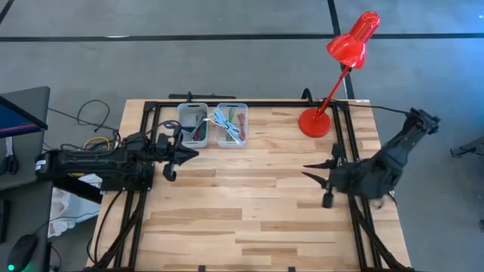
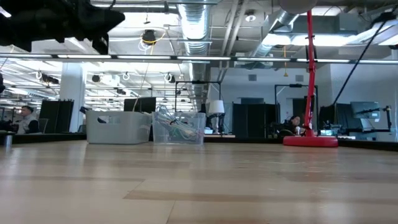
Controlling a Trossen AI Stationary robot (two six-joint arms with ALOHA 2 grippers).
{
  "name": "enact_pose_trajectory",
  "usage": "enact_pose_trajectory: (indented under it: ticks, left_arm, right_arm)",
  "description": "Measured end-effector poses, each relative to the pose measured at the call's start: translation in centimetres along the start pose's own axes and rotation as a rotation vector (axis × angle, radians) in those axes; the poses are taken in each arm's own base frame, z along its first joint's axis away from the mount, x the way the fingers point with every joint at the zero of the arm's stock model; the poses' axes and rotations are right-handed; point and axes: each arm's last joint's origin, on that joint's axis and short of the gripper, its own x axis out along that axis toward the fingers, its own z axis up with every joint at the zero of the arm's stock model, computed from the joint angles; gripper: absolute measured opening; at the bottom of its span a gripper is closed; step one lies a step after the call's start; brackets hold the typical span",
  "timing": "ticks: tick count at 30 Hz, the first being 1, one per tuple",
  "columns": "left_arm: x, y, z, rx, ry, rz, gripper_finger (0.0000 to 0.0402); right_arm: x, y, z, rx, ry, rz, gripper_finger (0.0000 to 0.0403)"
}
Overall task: Pick & Place USB Port
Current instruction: Return to Home Position
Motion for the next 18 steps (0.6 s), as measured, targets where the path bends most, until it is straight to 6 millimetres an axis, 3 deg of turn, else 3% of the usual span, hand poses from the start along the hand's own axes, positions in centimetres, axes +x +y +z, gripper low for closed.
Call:
enact_pose_trajectory:
  ticks: [4, 7, 18]
  left_arm:
    - [0.2, -0.5, 1.2, 0.053, -0.035, 0.009, 0.0006]
    - [0.4, -0.8, 1.8, 0.073, -0.025, 0.040, 0.0006]
    - [0.7, -2.3, 2.6, 0.116, 0.057, 0.054, 0.0008]
  right_arm:
    - [-0.4, -1.8, 0.6, 0.007, -0.203, 0.101, 0.0062]
    - [-0.3, -3.2, -0.3, 0.016, -0.233, 0.075, 0.0049]
    - [3.0, -4.3, -7.0, 0.101, -0.158, 0.075, 0.0033]
